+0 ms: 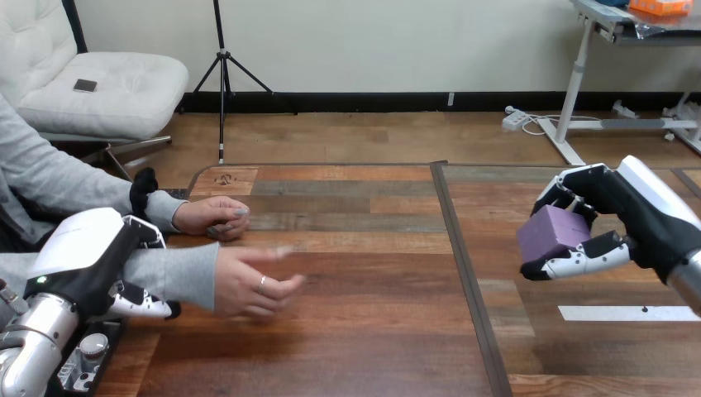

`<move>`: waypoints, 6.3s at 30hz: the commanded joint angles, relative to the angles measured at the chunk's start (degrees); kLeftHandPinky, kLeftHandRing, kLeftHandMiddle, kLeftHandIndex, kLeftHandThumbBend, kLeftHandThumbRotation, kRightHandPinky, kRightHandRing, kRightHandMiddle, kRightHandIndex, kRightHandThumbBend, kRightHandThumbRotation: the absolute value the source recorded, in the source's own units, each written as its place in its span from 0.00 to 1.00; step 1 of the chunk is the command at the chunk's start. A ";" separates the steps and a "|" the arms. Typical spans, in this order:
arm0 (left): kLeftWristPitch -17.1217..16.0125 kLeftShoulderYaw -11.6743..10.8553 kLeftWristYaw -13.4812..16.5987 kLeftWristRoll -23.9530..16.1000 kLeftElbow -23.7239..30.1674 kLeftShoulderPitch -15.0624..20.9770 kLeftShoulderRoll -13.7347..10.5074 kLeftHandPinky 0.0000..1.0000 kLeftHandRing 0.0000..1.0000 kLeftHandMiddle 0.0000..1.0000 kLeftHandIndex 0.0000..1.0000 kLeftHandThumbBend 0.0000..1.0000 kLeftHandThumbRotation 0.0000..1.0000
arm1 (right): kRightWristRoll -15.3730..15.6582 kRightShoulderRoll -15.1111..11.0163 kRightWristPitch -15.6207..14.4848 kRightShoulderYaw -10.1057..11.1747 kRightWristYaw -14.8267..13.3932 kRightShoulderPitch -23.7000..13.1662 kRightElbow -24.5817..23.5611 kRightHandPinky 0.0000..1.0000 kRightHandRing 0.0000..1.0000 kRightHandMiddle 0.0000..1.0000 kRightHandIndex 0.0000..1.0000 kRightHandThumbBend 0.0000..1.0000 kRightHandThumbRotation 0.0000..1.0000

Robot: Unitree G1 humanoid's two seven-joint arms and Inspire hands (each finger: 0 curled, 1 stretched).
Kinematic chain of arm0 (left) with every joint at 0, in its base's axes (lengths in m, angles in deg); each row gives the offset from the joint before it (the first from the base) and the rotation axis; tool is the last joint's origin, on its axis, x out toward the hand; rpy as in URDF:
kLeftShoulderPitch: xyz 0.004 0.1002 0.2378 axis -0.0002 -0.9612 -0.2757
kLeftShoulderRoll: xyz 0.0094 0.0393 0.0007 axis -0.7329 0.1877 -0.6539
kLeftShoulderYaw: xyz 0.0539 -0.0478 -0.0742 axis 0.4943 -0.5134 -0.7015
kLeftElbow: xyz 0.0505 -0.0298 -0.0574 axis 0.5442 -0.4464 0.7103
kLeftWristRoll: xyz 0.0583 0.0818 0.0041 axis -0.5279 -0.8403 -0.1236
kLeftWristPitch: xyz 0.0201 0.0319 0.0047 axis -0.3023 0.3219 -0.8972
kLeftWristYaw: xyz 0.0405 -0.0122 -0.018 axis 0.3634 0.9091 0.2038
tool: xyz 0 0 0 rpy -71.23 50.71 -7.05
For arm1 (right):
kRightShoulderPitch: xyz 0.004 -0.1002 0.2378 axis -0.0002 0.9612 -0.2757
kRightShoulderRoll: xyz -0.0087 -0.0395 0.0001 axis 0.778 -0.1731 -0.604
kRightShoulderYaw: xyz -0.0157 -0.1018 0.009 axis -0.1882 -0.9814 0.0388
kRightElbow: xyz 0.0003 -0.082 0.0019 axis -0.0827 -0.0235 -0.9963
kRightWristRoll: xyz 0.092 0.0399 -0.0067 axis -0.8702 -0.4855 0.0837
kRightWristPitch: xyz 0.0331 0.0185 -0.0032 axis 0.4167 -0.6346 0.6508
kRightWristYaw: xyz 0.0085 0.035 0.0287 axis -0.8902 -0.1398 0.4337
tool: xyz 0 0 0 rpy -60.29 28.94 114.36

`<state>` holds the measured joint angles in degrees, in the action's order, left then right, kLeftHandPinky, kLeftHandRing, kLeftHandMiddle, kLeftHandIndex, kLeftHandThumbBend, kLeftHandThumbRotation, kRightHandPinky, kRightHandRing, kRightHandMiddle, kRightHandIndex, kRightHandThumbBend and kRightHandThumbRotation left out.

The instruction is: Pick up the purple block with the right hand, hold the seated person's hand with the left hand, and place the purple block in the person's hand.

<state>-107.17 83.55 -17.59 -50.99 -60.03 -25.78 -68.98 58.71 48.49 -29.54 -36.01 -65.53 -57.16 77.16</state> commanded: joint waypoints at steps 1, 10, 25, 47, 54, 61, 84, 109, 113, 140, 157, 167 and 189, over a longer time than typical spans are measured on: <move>-2.50 -2.68 1.98 2.94 6.37 2.07 2.08 0.19 0.24 0.32 0.35 0.70 0.00 | 0.19 1.25 0.62 1.89 -2.11 -2.09 -2.15 0.34 0.38 0.42 0.43 0.87 0.00; -1.03 -4.22 1.54 4.09 11.82 0.45 2.91 0.18 0.24 0.31 0.34 0.70 0.00 | 1.03 2.60 1.61 1.68 -3.53 -2.40 -1.73 0.35 0.38 0.42 0.43 0.88 0.00; 0.20 -6.30 -0.16 5.83 18.24 -0.60 4.80 0.18 0.23 0.30 0.34 0.68 0.00 | 1.36 5.79 1.85 1.72 -6.36 -2.36 -1.83 0.35 0.38 0.42 0.43 0.89 0.00; 4.00 -6.75 -2.64 5.99 24.88 0.31 8.10 0.18 0.23 0.30 0.33 0.68 0.00 | -0.53 13.76 1.12 1.70 -8.61 -2.80 -2.96 0.35 0.38 0.42 0.43 0.86 0.00; 3.71 -6.51 -1.91 5.39 25.13 1.05 9.62 0.18 0.23 0.30 0.33 0.70 0.00 | 0.17 16.11 1.56 1.23 -9.31 -3.27 -2.91 0.35 0.38 0.42 0.43 0.83 0.00; 3.10 -6.10 -0.86 4.28 24.76 1.94 10.70 0.17 0.22 0.29 0.32 0.72 0.00 | 1.00 18.26 1.15 1.02 -10.37 -3.58 -3.30 0.35 0.37 0.42 0.43 0.83 0.00; 0.20 -5.94 0.21 4.02 22.50 3.89 13.65 0.16 0.21 0.28 0.31 0.69 0.00 | 4.00 23.00 -0.13 -0.27 -12.48 -3.66 -5.78 0.34 0.36 0.40 0.42 0.85 0.00; -1.15 -5.87 -0.29 4.40 21.73 3.95 15.27 0.17 0.22 0.28 0.32 0.70 0.00 | 3.26 26.39 -2.68 -1.41 -10.76 -3.01 -8.92 0.33 0.35 0.40 0.43 0.84 0.00; -0.68 -5.87 -0.61 4.47 21.92 3.94 15.48 0.17 0.22 0.28 0.32 0.70 0.00 | 3.55 26.91 -2.19 -1.63 -10.93 -3.20 -8.41 0.34 0.35 0.40 0.43 0.84 0.00; -0.66 -5.87 -0.65 4.36 22.12 3.98 16.31 0.17 0.22 0.29 0.33 0.72 0.00 | 3.44 29.39 -2.71 -3.84 -10.49 -4.28 -6.88 0.33 0.36 0.40 0.43 0.85 0.00; 0.22 -6.01 -1.31 4.81 22.42 3.59 16.93 0.17 0.23 0.29 0.33 0.71 0.00 | 4.37 31.09 -4.04 -4.92 -10.43 -4.50 -6.62 0.33 0.36 0.40 0.42 0.85 0.00; -0.32 -5.95 -1.01 4.65 22.31 3.51 16.94 0.18 0.23 0.29 0.33 0.72 0.00 | 4.12 32.10 -3.99 -5.60 -10.52 -4.48 -6.37 0.32 0.35 0.40 0.42 0.86 0.00; -0.71 -6.11 -0.65 4.39 22.29 3.23 16.68 0.17 0.22 0.29 0.33 0.71 0.00 | 3.80 32.62 -4.63 -5.62 -9.99 -4.25 -6.45 0.31 0.34 0.39 0.42 0.85 0.00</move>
<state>-105.30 78.08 -19.77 -48.81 -40.72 -28.18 -54.49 62.80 79.51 -34.51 -40.97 -75.82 -57.16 71.67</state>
